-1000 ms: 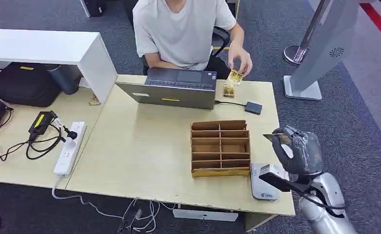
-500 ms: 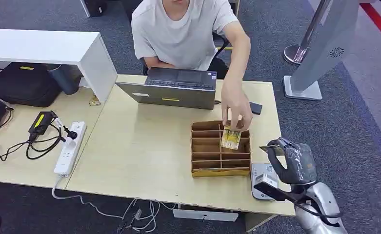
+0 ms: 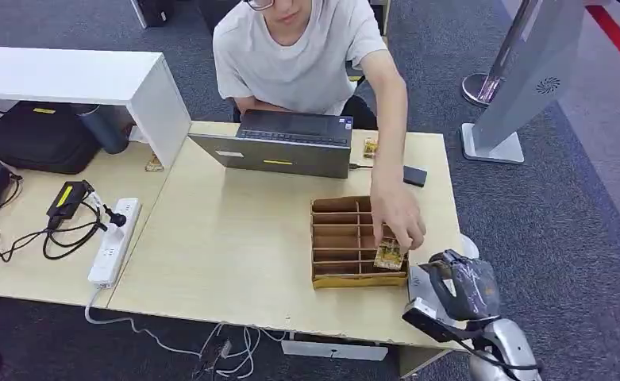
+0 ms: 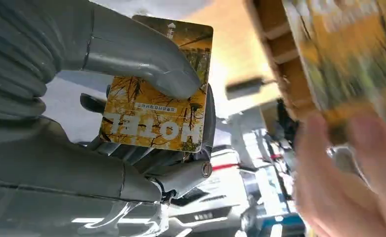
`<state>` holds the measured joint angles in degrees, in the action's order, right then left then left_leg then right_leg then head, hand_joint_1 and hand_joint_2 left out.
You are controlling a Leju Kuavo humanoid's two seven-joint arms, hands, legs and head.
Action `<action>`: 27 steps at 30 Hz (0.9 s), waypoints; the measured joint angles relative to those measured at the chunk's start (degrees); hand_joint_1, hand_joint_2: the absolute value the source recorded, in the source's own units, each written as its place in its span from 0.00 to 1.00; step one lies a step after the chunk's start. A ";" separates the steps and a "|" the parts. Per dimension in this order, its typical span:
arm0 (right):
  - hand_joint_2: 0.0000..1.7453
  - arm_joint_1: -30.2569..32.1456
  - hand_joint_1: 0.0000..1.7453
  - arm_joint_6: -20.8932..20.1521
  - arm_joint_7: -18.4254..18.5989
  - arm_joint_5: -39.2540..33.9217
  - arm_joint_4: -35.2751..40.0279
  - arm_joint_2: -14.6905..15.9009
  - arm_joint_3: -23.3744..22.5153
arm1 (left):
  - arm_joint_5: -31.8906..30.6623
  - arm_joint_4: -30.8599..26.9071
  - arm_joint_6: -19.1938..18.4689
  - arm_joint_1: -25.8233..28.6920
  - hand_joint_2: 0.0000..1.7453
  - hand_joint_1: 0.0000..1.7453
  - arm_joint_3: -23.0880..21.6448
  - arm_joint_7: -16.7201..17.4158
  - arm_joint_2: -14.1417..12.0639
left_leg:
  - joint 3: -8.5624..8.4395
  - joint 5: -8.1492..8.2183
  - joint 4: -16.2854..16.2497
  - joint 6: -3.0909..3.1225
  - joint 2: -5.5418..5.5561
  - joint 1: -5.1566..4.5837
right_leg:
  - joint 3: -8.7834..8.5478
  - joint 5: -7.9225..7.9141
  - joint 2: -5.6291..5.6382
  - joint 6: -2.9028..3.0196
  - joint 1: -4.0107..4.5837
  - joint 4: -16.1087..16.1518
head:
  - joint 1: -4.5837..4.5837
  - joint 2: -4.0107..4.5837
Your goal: Pass the card to the sensor for recognition and then transmit it.
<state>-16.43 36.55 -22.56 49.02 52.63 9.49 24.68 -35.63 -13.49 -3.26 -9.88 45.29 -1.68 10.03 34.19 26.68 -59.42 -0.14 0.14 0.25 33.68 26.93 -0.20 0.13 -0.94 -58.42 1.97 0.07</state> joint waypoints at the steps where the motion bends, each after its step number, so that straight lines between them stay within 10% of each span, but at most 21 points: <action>1: 1.00 0.09 1.00 0.31 -0.26 -0.13 -1.38 -0.07 -0.39 | -0.02 0.00 0.00 0.00 1.00 0.00 -0.02 0.02 0.00 | 0.00 0.00 0.00 0.00 0.00 0.00 | 0.00 0.00 0.00 0.00 0.00 0.00 | 0.00 0.00; 16: 1.00 1.29 1.00 3.60 -2.21 -0.96 -14.42 -0.96 -6.62 | -0.02 0.00 0.00 0.09 1.00 0.00 -0.20 0.15 -0.04 | -0.22 0.06 0.01 0.06 -0.16 0.00 | -0.21 0.00 0.10 0.00 0.00 0.02 | -0.02 0.00; 27: 1.00 1.87 1.00 1.33 -2.27 0.77 -7.53 -1.44 -8.04 | -0.17 0.00 0.00 0.09 1.00 0.00 -0.70 0.39 -0.37 | -0.19 0.02 0.00 0.04 -0.18 0.00 | -0.18 -0.03 0.12 0.00 0.00 -0.01 | 0.02 0.00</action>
<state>-14.56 37.87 -24.83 49.79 45.10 8.04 16.63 -35.80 -13.49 -3.26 -9.80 44.59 -1.29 9.66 34.00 26.70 -59.42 -0.10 -0.04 0.25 33.50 26.90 -0.08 0.13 -0.94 -58.42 1.99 0.07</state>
